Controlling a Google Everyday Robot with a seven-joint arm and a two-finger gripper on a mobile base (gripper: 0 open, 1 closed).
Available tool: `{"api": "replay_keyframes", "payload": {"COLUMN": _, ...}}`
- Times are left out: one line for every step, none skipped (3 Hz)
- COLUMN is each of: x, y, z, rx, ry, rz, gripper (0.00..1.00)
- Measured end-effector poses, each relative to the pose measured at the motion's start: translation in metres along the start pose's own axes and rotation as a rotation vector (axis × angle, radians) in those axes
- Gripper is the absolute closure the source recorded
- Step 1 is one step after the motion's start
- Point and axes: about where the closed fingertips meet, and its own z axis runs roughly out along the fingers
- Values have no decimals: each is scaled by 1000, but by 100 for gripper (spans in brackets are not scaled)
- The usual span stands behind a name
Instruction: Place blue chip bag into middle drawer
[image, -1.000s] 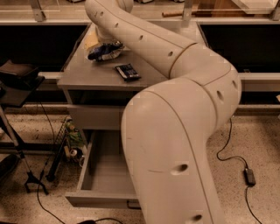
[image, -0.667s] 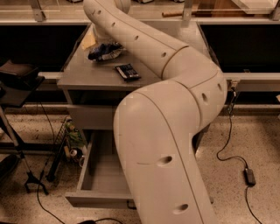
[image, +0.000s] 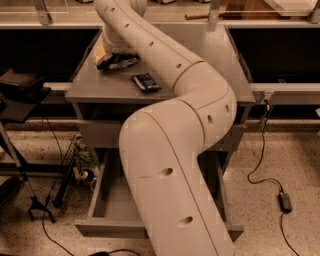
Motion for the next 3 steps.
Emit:
{"api": "replay_keyframes", "payload": {"x": 0, "y": 3, "z": -4, "rx": -22, "ry": 16, "rz": -14, "gripper": 72}}
{"api": "replay_keyframes", "payload": {"x": -2, "y": 2, "z": -16, "rx": -25, "ry": 0, "rz": -17, "gripper": 95}}
{"api": "replay_keyframes", "payload": {"x": -4, "y": -7, "z": -44, "rx": -22, "ry": -58, "rz": -21, "gripper": 100}}
